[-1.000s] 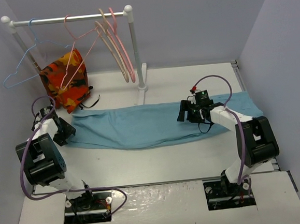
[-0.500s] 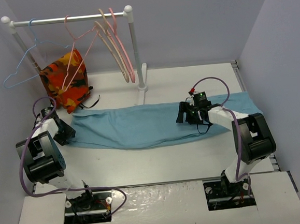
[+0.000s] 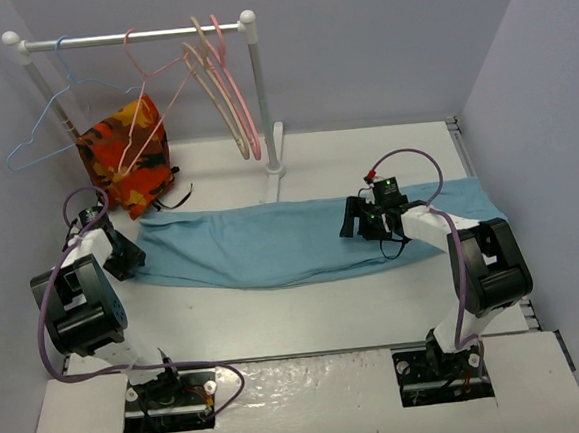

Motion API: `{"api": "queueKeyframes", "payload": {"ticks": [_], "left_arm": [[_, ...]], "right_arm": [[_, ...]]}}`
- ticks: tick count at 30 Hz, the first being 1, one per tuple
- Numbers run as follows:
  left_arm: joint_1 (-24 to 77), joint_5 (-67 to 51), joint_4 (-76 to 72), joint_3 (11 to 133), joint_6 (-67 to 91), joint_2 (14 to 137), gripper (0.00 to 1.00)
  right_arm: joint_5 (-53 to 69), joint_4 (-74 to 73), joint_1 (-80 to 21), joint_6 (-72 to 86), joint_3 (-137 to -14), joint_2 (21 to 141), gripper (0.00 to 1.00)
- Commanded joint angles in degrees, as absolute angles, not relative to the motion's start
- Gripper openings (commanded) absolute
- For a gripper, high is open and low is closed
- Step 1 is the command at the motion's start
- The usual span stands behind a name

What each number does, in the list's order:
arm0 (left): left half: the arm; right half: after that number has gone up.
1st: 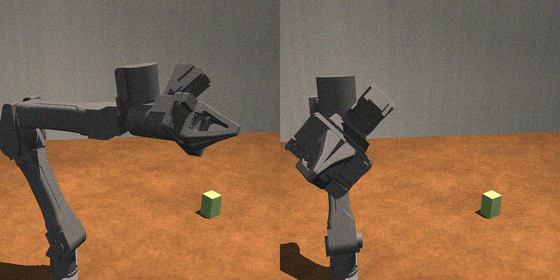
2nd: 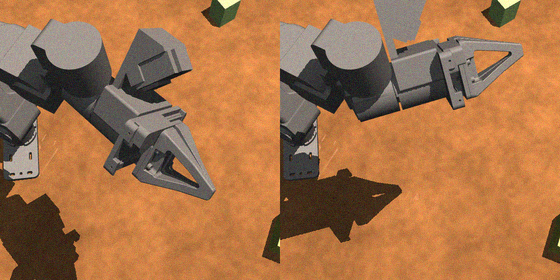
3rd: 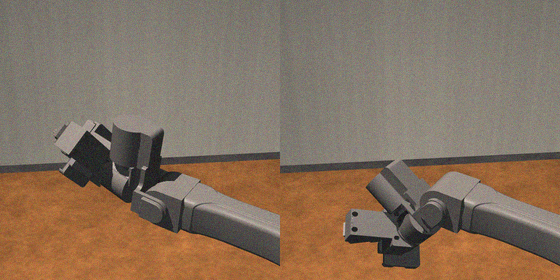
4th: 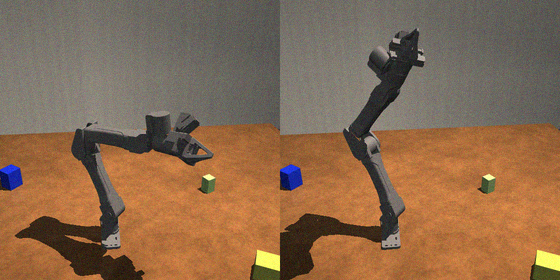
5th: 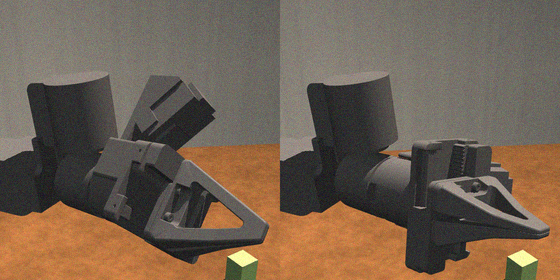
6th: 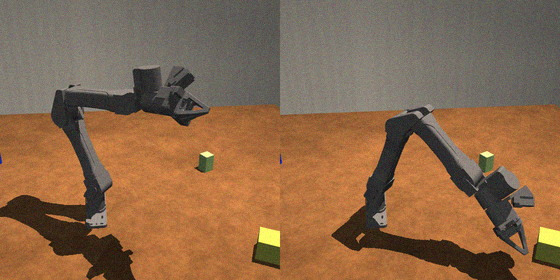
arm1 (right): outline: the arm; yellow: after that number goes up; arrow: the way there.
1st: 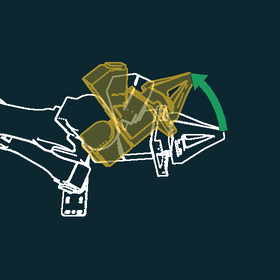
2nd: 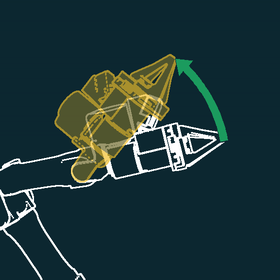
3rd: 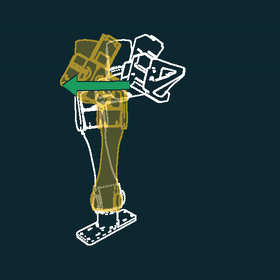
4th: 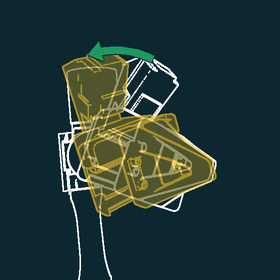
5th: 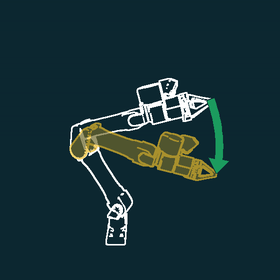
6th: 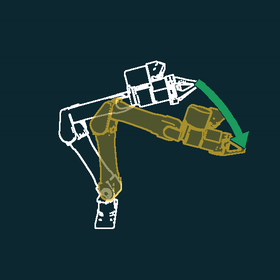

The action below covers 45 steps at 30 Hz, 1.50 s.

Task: Place the trousers on the hanger
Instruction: Fold the trousers

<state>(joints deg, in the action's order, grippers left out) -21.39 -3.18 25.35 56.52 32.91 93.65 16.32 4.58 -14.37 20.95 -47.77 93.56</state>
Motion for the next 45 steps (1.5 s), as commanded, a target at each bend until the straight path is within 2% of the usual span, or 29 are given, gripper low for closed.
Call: {"api": "queueKeyframes", "payload": {"ticks": [1,10,15,21,28,38,45], "left_arm": [[-20.85,-3.36,27.21,60.38,31.78,90.19,0.38],[-20.65,-3.80,26.44,60.43,31.92,91.72,0.41],[-20.31,-4.04,25.96,60.58,32.11,91.96,0.36],[-19.69,-3.85,25.93,61.00,31.58,92.22,0.23],[-19.62,-3.03,26.85,61.06,30.33,92.35,0.00],[-19.69,3.25,38.23,70.01,30.24,82.25,0.00],[-20.12,6.31,35.74,66.37,28.66,79.16,0.00]], "right_arm": [[16.79,5.05,-15.24,21.44,-48.29,95.06,0.75],[16.79,4.99,-15.45,21.45,-48.60,95.12,0.75],[16.76,4.92,-15.41,21.45,-48.49,95.27,0.75],[16.61,4.95,-15.44,21.53,-48.43,95.27,0.75],[16.23,4.92,-15.47,21.64,-48.16,95.19,0.75],[14.30,4.29,-15.38,23.21,-48.08,95.73,0.75],[13.43,3.67,-15.29,23.56,-48.34,96.15,0.75]]}}
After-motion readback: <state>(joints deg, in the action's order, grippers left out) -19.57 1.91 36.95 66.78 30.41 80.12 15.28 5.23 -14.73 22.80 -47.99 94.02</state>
